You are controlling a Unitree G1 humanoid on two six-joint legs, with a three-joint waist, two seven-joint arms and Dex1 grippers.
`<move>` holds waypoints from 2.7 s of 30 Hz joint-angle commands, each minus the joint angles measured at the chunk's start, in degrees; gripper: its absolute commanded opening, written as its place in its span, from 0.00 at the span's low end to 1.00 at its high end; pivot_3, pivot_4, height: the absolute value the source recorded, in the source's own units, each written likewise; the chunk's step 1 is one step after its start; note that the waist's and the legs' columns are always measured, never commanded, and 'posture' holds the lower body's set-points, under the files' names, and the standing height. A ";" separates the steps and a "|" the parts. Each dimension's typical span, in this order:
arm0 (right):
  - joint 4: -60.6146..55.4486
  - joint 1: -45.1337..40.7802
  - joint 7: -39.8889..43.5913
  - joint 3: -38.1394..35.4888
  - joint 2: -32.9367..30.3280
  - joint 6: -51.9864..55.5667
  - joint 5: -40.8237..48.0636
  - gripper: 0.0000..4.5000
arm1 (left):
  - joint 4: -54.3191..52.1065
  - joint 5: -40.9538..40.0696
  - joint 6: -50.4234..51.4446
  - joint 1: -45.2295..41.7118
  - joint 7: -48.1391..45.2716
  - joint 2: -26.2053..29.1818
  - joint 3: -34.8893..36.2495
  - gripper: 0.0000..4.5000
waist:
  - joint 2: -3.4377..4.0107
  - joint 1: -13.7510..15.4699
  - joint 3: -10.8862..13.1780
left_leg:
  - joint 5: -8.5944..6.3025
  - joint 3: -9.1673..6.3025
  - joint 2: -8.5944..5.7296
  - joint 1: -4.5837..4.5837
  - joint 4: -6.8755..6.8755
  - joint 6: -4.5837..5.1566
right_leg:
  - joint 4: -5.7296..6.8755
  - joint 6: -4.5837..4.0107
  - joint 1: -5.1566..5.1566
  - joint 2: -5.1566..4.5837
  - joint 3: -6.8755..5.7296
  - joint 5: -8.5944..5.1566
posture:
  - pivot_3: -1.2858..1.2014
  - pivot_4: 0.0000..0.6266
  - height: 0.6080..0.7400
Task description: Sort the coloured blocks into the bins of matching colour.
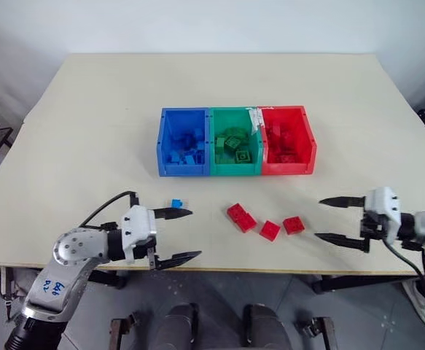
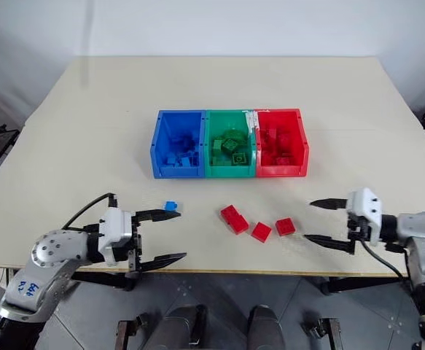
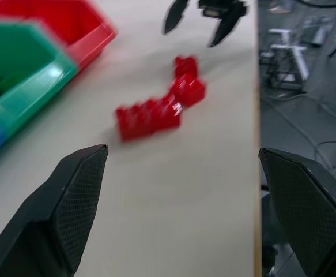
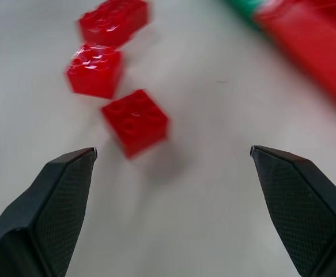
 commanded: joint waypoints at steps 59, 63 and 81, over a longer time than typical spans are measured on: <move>-4.38 11.41 -4.85 -13.80 -1.80 -1.63 4.79 0.99 | 11.38 3.09 -7.67 -10.49 -4.58 -2.65 -3.95 1.00 | 0.11 -0.49 -0.01 | -0.68 0.61 0.64 0.04 0.58 -0.03 | -0.12 -0.08 -0.04 0.68 0.50 0.10 | 0.52 0.24 1.00; -9.91 8.79 -5.28 -9.58 0.51 4.60 6.94 0.99 | 10.83 1.73 -6.90 -8.36 -3.55 -1.79 -1.31 1.00 | 0.11 -0.20 0.00 | -0.68 0.58 0.74 0.02 0.65 -0.05 | -0.12 -0.10 -0.04 0.69 0.49 0.11 | 0.52 0.24 1.00; -18.97 6.16 -17.58 7.96 13.08 13.46 -0.79 0.64 | -1.69 -1.52 -0.52 6.22 0.05 1.98 7.99 1.00 | 0.09 1.08 -0.02 | -0.88 0.44 0.78 -0.04 0.67 -0.14 | -0.19 -0.17 -0.08 0.73 0.48 0.15 | 0.52 0.24 1.00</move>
